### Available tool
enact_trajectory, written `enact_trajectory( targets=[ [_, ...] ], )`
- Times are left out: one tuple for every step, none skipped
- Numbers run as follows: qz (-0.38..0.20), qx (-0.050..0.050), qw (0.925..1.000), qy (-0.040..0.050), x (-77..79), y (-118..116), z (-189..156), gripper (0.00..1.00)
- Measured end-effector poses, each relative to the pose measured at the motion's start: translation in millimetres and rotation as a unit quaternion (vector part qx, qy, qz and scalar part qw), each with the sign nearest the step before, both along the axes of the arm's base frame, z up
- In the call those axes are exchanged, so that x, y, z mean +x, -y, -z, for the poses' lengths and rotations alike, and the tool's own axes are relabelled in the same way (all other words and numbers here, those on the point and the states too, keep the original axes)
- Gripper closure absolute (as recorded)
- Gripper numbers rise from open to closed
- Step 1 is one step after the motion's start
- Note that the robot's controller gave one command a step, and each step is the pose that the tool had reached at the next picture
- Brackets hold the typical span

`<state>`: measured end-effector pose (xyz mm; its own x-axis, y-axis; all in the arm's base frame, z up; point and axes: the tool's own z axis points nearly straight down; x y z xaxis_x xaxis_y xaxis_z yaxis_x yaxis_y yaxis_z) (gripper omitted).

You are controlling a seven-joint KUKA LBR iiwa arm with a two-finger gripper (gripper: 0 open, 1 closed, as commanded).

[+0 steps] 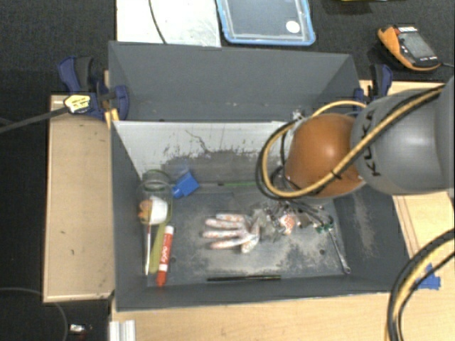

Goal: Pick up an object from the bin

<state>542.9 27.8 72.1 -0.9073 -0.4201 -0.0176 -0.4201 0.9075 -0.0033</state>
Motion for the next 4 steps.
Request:
enact_trajectory(
  targets=[
    [0.0,0.0,1.0,0.0,0.0,0.0,0.0,1.0],
    [0.002,0.0,1.0,-0.0051,-3.0,-0.2,-38.6,1.0],
    [0.002,0.0,1.0,-0.0014,-0.9,-0.1,-72.7,1.0],
    [0.003,0.0,1.0,0.0008,0.2,-0.3,-93.8,1.0]
  ],
)
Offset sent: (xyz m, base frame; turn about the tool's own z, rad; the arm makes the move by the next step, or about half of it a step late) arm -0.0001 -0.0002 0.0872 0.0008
